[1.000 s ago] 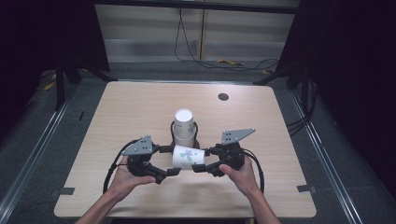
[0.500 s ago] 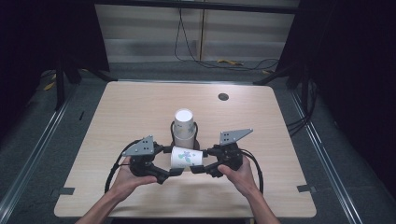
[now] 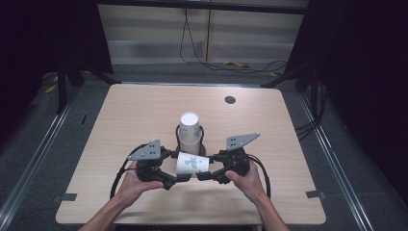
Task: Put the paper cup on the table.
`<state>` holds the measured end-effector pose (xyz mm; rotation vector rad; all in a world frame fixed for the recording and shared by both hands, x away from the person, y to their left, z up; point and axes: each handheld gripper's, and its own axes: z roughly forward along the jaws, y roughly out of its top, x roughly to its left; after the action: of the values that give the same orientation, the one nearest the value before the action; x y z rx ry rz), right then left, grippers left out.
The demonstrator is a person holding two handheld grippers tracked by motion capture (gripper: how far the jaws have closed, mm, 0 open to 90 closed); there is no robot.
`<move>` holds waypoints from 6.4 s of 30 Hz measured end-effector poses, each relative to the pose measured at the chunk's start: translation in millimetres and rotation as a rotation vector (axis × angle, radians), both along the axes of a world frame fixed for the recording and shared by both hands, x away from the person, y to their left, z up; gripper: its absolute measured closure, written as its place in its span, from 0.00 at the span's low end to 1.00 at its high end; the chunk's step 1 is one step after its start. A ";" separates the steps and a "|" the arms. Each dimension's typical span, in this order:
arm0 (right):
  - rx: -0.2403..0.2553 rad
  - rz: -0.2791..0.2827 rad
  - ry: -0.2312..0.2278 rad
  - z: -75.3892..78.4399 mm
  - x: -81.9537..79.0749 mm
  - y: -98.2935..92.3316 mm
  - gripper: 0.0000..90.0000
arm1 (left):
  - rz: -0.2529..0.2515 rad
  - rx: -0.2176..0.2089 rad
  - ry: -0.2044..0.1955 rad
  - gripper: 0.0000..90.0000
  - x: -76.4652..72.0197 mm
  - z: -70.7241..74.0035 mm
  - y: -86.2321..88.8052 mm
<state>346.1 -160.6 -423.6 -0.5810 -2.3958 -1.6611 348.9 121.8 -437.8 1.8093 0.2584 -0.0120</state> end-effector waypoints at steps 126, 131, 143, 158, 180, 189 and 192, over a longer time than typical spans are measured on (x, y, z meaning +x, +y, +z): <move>-0.158 -0.465 -0.134 -3.4 -22.1 -43.4 0.16 | 0.353 0.530 0.102 0.29 61.4 35.3 92.4; -0.163 -0.464 -0.132 -4.2 -21.3 -42.8 0.16 | 0.352 0.570 0.105 0.28 72.5 40.7 88.5; -0.186 -0.456 -0.130 -7.3 -21.3 -40.2 0.16 | 0.362 0.712 0.089 0.27 103.1 27.2 86.4; -0.202 -0.451 -0.134 -9.1 -20.3 -39.2 0.16 | 0.383 0.805 0.136 0.26 123.4 25.2 81.8; -0.199 -0.448 -0.126 -9.0 -19.6 -39.2 0.16 | 0.390 0.864 0.182 0.24 133.8 13.0 70.9; -0.199 -0.450 -0.131 -8.6 -20.4 -39.1 0.17 | 0.399 0.870 0.177 0.23 135.0 11.3 65.2; -0.196 -0.456 -0.125 -9.1 -19.7 -39.7 0.17 | 0.400 0.871 0.171 0.21 134.4 11.4 62.6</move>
<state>326.4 -200.3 -432.8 -1.1625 -2.6845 -1.6667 483.3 184.4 -426.4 2.5846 0.8426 0.2660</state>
